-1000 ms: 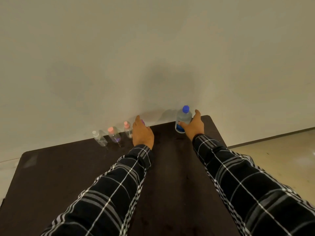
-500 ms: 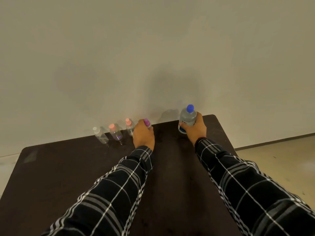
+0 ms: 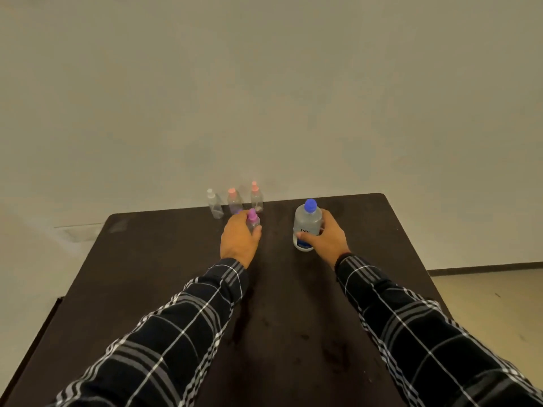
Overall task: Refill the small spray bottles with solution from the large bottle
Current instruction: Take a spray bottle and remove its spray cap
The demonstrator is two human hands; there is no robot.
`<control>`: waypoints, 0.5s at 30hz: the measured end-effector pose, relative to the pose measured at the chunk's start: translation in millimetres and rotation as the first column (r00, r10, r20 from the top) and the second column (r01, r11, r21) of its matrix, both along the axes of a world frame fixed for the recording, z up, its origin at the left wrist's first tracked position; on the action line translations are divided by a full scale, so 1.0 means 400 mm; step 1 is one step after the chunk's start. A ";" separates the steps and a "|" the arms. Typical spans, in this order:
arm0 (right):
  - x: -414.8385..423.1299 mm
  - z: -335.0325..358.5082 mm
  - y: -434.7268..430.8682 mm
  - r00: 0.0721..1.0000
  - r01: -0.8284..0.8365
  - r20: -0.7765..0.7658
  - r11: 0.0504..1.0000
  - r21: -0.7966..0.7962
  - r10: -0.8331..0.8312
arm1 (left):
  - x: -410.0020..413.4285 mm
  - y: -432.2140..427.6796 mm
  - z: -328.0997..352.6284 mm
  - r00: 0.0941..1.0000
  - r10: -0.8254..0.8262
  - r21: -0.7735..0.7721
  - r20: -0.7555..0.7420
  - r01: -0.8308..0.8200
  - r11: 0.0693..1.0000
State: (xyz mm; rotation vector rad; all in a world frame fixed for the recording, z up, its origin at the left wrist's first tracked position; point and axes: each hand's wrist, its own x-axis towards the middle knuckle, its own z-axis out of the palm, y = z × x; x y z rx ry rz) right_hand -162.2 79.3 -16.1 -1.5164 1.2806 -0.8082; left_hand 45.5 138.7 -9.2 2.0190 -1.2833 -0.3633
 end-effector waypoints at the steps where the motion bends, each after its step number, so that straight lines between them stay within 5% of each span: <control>1: 0.006 0.001 0.022 1.000 -0.024 -0.002 1.000 -0.004 0.024 | 0.013 0.036 -0.004 1.000 -0.011 -0.015 0.003 0.011 1.000; 15: 0.043 -0.060 0.190 0.966 -0.256 -0.060 0.965 -0.057 0.253 | 0.091 0.307 -0.120 0.983 -0.183 -0.131 0.001 0.182 0.975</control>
